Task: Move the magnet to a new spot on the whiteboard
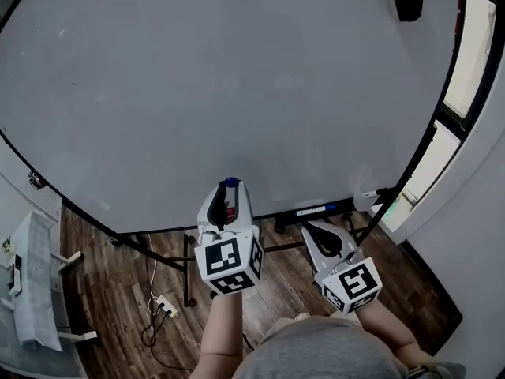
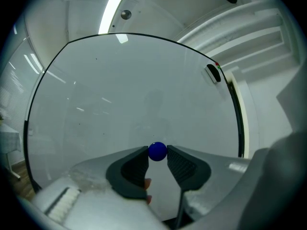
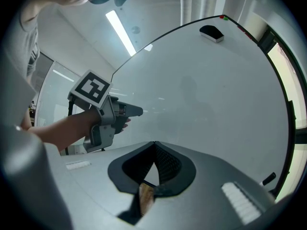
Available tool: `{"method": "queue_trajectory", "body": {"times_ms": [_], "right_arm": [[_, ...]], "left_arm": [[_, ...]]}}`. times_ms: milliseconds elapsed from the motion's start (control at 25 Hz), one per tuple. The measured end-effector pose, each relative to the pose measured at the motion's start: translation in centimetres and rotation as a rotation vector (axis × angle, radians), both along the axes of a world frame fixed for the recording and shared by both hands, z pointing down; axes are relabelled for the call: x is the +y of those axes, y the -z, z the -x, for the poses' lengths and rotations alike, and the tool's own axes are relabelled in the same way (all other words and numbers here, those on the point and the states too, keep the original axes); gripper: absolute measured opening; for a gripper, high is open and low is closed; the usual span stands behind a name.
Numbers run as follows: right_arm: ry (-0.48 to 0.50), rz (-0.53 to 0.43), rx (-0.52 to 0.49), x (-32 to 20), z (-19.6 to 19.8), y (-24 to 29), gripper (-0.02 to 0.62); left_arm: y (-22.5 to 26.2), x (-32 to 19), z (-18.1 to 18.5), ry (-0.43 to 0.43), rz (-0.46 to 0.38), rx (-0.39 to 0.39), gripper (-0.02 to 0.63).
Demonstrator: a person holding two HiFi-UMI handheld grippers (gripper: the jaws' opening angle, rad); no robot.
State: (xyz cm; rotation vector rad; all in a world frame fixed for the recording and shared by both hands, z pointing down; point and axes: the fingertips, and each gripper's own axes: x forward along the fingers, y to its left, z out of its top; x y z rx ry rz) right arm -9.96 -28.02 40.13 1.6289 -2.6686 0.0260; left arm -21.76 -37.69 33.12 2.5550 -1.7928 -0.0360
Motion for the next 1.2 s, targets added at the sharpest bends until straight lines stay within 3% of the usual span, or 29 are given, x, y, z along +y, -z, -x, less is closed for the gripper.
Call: {"method": "queue_trajectory", "body": {"times_ms": [600,1200], "right_arm": [[-0.035,0.003,-0.021,1.0,-5.2,0.2,-0.002],[0.018,0.007,-0.002,-1.1,-15.7,1.3,-0.002]], "left_arm": [[0.6,1.0,-6.1,-0.050,-0.010,-0.017,0.132],[0.9,-0.3,-16.0,-0.007,0.001,-0.008,0.132]]}}
